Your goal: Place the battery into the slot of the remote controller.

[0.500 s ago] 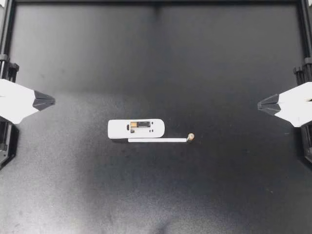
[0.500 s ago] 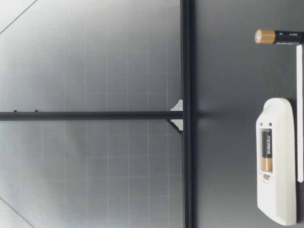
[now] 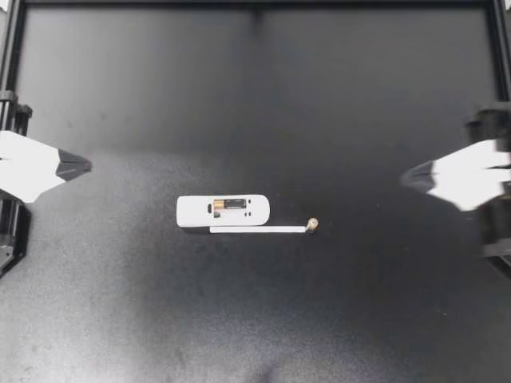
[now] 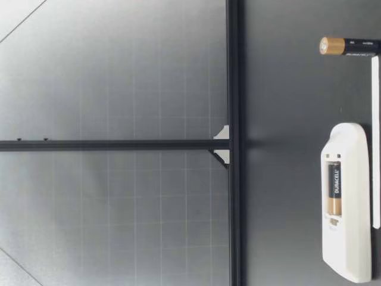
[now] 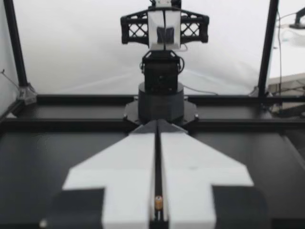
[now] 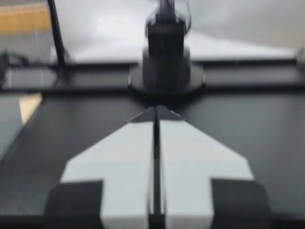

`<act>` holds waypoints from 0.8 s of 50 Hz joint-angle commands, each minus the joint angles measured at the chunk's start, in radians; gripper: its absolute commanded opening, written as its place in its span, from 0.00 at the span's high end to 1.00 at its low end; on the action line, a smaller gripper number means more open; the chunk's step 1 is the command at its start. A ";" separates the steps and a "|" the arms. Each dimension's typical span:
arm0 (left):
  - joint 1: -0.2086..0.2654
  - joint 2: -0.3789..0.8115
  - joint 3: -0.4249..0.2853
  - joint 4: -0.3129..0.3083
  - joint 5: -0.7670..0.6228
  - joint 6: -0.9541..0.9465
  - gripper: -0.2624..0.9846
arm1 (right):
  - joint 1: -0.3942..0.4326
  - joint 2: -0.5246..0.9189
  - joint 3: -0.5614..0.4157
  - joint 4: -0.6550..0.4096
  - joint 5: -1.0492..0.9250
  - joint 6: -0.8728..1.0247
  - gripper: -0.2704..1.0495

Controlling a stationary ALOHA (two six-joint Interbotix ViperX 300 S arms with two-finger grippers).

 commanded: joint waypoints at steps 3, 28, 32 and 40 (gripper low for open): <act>0.003 0.011 -0.003 0.000 -0.011 0.002 0.92 | -0.006 0.135 -0.124 -0.002 0.144 0.000 0.92; 0.003 0.043 0.002 0.000 -0.012 -0.008 0.92 | -0.026 0.525 -0.456 -0.005 0.798 -0.002 0.89; 0.003 0.044 0.003 0.000 -0.012 -0.008 0.92 | -0.028 0.563 -0.472 -0.014 0.808 -0.003 0.85; 0.003 0.044 0.009 0.000 -0.012 -0.008 0.92 | -0.028 0.612 -0.489 -0.025 0.811 -0.003 0.68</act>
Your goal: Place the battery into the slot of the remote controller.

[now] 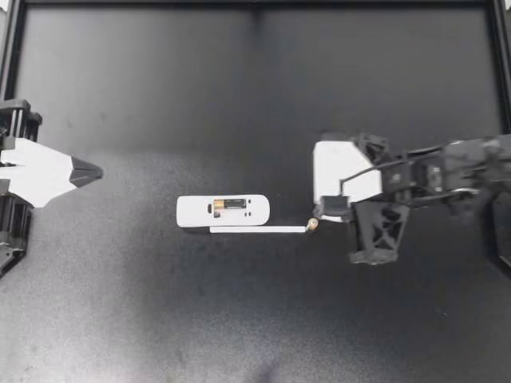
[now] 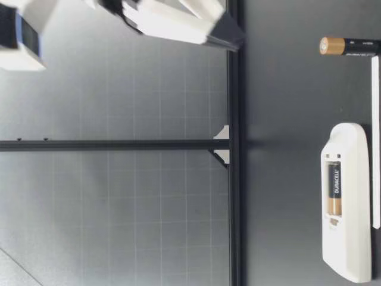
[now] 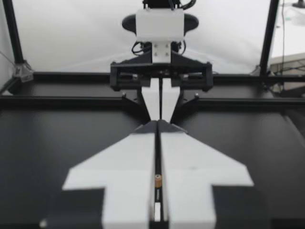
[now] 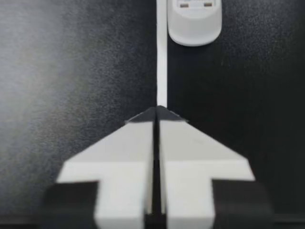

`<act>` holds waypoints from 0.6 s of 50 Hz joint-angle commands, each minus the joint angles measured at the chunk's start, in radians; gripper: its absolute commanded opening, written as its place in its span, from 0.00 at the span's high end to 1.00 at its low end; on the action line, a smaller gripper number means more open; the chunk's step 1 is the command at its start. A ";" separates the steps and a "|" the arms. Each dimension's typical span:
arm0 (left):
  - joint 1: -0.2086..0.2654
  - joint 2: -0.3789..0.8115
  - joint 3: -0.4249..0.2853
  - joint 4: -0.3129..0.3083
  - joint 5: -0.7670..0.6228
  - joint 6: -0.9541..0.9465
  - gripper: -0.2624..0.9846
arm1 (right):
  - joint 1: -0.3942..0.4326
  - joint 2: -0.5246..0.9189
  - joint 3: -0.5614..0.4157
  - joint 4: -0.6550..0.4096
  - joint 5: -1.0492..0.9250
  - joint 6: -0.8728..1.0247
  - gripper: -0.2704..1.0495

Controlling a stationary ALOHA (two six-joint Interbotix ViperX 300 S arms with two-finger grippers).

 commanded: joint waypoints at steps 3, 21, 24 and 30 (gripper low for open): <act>0.002 0.008 -0.008 0.000 -0.009 -0.003 0.92 | -0.006 0.017 -0.031 -0.003 -0.002 0.002 0.60; 0.002 0.008 0.002 0.000 -0.009 -0.003 0.92 | -0.006 0.083 -0.031 -0.002 -0.005 0.002 0.42; 0.002 0.008 0.006 0.000 -0.009 -0.003 0.92 | -0.006 0.098 -0.032 -0.002 -0.006 0.000 0.42; 0.002 0.008 0.006 0.000 -0.009 -0.003 0.92 | -0.008 0.126 -0.034 -0.002 -0.006 0.000 0.42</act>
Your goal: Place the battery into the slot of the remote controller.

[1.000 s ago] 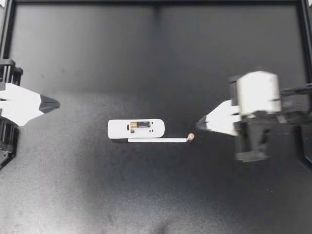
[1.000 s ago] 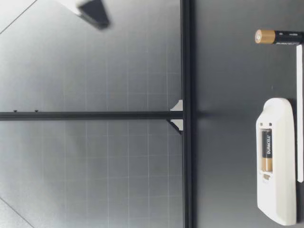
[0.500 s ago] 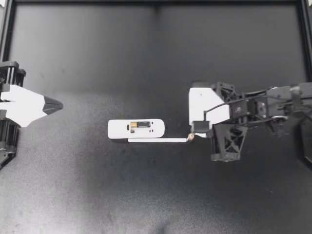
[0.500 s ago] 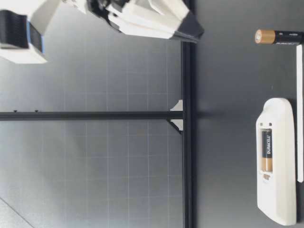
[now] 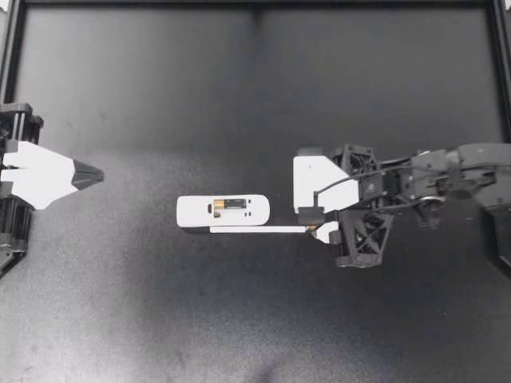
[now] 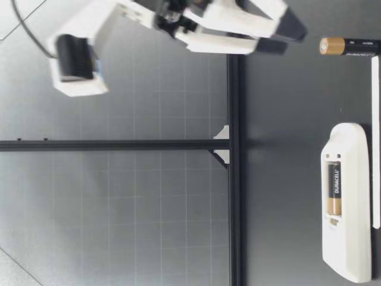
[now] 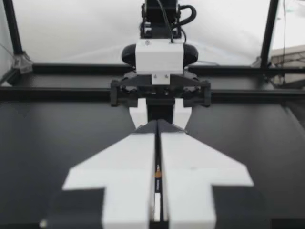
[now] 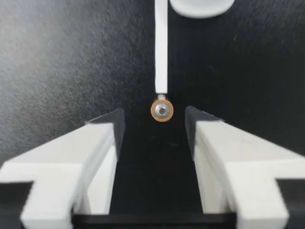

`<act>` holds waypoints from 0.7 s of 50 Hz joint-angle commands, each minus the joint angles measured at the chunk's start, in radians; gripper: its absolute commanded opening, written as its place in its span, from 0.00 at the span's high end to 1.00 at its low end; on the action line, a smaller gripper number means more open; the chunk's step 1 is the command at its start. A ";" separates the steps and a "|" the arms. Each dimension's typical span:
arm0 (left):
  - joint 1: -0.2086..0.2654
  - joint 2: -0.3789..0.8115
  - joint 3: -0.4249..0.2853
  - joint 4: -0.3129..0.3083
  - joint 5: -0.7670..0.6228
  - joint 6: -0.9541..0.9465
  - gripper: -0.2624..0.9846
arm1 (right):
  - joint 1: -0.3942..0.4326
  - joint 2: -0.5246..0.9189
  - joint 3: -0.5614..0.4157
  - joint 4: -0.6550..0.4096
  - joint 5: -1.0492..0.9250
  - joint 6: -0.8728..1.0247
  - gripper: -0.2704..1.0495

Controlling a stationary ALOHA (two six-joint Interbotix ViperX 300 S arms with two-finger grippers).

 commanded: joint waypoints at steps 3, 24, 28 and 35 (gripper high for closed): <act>0.003 0.008 -0.012 0.000 -0.009 -0.002 0.92 | -0.008 0.014 -0.029 0.000 -0.008 -0.003 0.42; 0.003 0.008 -0.012 0.000 -0.009 -0.002 0.92 | -0.006 0.086 -0.046 -0.018 -0.008 -0.003 0.42; 0.003 0.008 -0.012 0.000 -0.009 -0.002 0.92 | -0.006 0.092 -0.044 -0.040 -0.008 0.000 0.42; 0.003 0.008 -0.012 0.000 -0.009 -0.002 0.92 | -0.006 0.098 -0.044 -0.057 -0.008 0.002 0.42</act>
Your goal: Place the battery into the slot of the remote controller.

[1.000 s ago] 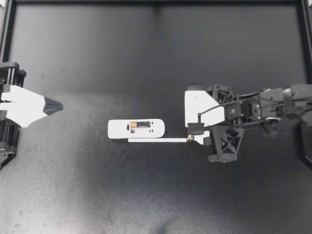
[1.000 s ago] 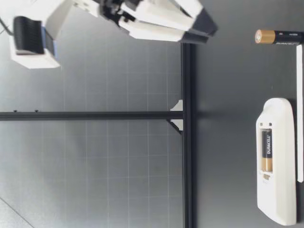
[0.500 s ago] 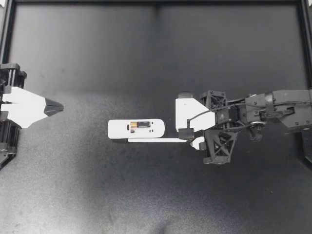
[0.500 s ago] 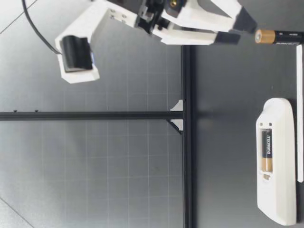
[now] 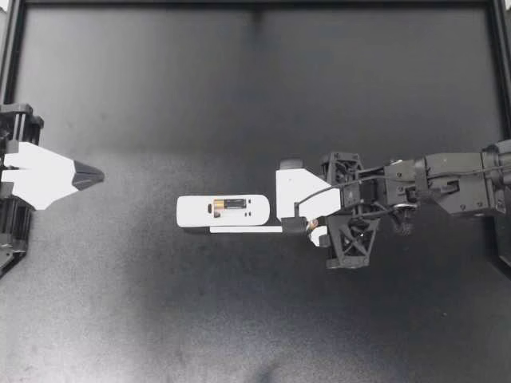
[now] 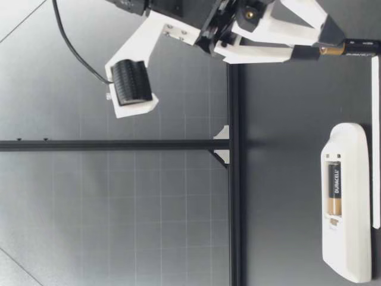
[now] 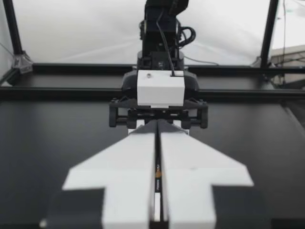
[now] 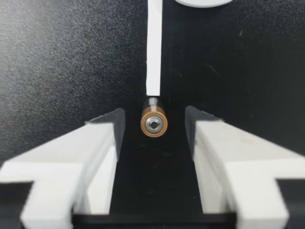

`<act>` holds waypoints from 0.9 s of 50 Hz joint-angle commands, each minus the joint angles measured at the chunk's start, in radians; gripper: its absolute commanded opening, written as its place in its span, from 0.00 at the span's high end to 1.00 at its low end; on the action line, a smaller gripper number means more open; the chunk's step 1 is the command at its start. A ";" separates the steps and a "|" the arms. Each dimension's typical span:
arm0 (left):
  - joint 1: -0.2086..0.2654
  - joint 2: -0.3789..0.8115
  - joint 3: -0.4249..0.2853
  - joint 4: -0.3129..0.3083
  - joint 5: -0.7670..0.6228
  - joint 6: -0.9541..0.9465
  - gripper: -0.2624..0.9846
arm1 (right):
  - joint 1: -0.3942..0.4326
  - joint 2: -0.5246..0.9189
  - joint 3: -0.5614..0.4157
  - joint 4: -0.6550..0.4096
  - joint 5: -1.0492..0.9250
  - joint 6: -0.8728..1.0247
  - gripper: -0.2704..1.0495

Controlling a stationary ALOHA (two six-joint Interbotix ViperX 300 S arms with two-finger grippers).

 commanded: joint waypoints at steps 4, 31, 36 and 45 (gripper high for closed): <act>0.002 0.008 -0.012 0.000 -0.011 -0.002 0.92 | -0.006 -0.006 -0.015 -0.006 -0.003 0.000 0.42; 0.002 0.008 -0.011 0.000 -0.011 -0.003 0.92 | -0.005 0.008 -0.020 -0.006 0.000 -0.002 0.65; 0.002 0.008 -0.009 -0.002 -0.011 -0.003 0.92 | -0.006 0.005 -0.020 -0.006 0.000 -0.002 0.72; 0.002 0.012 -0.009 0.000 -0.011 -0.003 0.92 | -0.006 -0.006 -0.021 -0.003 0.000 0.000 0.77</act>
